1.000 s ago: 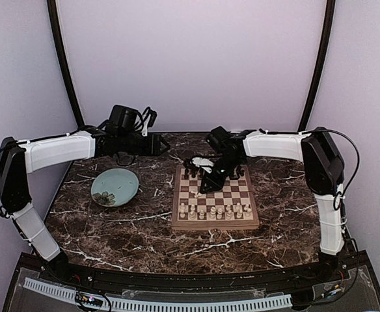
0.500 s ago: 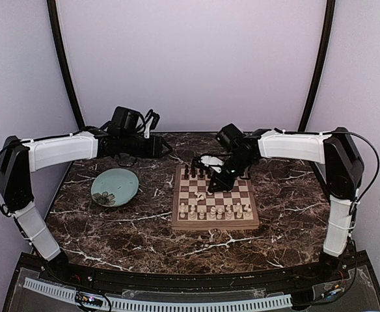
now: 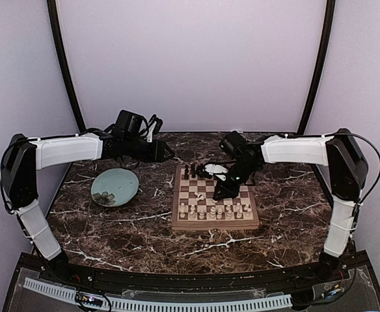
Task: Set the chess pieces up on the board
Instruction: Place the pawn at e2.
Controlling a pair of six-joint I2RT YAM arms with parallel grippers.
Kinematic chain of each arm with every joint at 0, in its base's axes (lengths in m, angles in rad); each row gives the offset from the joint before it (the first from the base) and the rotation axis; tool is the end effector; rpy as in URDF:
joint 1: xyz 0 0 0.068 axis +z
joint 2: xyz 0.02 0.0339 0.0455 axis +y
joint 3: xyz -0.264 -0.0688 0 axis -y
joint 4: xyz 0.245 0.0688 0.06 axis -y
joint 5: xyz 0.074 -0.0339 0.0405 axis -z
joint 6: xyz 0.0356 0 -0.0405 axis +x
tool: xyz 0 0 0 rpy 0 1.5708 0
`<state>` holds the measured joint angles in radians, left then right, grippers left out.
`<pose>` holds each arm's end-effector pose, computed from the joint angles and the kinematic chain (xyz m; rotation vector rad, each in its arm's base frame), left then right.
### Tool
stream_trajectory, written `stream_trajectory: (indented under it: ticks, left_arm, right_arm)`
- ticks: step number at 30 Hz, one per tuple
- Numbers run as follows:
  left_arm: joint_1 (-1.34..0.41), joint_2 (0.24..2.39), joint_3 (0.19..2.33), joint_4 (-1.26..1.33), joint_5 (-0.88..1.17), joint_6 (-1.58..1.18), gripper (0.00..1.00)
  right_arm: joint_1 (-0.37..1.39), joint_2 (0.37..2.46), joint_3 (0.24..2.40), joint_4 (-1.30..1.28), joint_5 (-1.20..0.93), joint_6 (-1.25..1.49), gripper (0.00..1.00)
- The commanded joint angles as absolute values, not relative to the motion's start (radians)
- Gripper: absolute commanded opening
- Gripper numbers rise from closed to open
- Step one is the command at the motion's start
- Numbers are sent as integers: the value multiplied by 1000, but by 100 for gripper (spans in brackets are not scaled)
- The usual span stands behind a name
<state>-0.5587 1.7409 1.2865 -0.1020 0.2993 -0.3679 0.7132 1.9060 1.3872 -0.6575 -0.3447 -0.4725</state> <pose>0.3361 -0.2225 0.2630 0.3959 2.1883 -0.8493 0.2876 0.2647 0.1942 -1.6115 2.2213 0.5398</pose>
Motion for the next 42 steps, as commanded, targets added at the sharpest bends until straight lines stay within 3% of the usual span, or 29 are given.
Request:
stream_trajectory:
  ticks: [1,42]
  left_arm:
    - [-554,1727,1307,-96,309,-365,47]
    - [-554,1735,1315,-104,307,-355,47]
  right_arm:
    - [713,1867,1362,-653,-360,-494,13]
    - [714,1844,1284,-678,-377,-507,13]
